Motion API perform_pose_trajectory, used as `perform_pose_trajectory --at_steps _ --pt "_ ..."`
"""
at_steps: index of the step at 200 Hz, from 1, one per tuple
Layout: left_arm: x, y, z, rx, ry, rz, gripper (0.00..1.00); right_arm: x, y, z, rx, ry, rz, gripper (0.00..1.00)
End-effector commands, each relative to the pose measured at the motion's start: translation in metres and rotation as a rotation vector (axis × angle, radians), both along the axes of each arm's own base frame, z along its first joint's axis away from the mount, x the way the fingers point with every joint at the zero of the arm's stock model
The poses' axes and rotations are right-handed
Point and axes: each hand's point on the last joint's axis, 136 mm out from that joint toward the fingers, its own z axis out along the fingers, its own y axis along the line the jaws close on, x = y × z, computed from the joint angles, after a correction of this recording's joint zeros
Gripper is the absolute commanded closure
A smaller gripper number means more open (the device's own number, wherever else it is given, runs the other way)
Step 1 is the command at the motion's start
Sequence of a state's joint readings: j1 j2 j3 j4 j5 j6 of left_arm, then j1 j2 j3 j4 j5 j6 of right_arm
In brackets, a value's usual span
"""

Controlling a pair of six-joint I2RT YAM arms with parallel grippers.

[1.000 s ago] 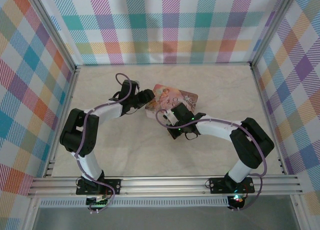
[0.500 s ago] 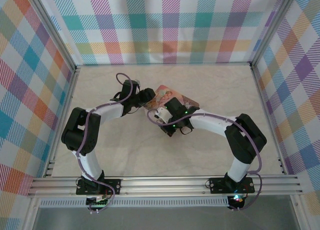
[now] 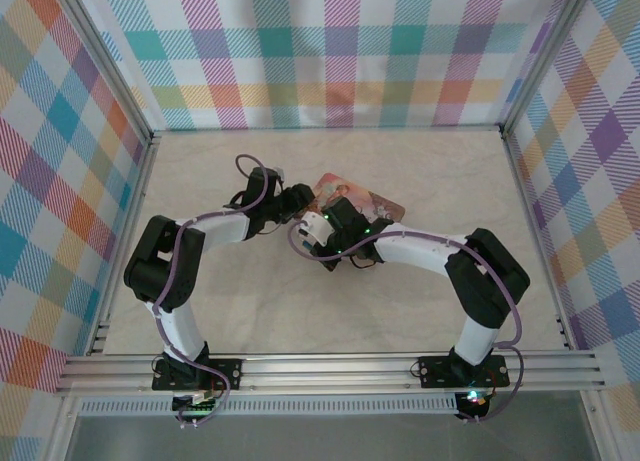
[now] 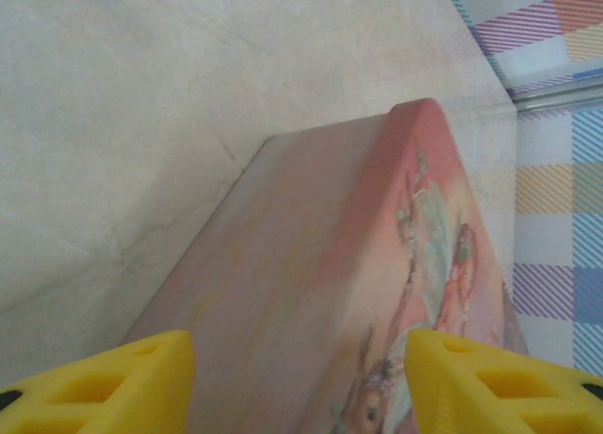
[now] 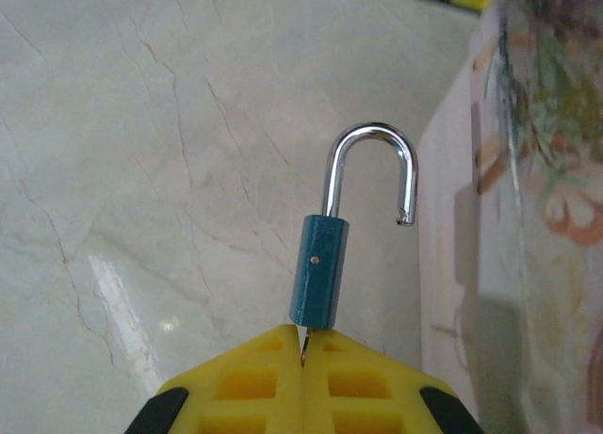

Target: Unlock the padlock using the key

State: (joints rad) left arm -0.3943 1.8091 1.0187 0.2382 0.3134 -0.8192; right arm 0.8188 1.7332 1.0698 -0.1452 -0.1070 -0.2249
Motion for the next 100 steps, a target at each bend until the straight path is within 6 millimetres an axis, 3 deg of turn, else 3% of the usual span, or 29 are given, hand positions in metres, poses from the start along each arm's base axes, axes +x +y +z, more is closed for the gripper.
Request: perform_pose_trajectory --at_steps 1,60,100 --pt "0.001 0.020 0.013 0.001 -0.021 0.046 0.38 0.002 0.013 0.019 0.062 -0.028 0.016 1.00" --pt "-0.016 0.070 0.036 0.073 -0.057 0.135 0.35 -0.021 0.012 0.033 0.127 0.021 0.013 1.00" --pt "-0.041 0.097 0.039 0.149 -0.043 0.185 0.31 -0.041 0.025 0.024 0.174 0.095 0.004 1.00"
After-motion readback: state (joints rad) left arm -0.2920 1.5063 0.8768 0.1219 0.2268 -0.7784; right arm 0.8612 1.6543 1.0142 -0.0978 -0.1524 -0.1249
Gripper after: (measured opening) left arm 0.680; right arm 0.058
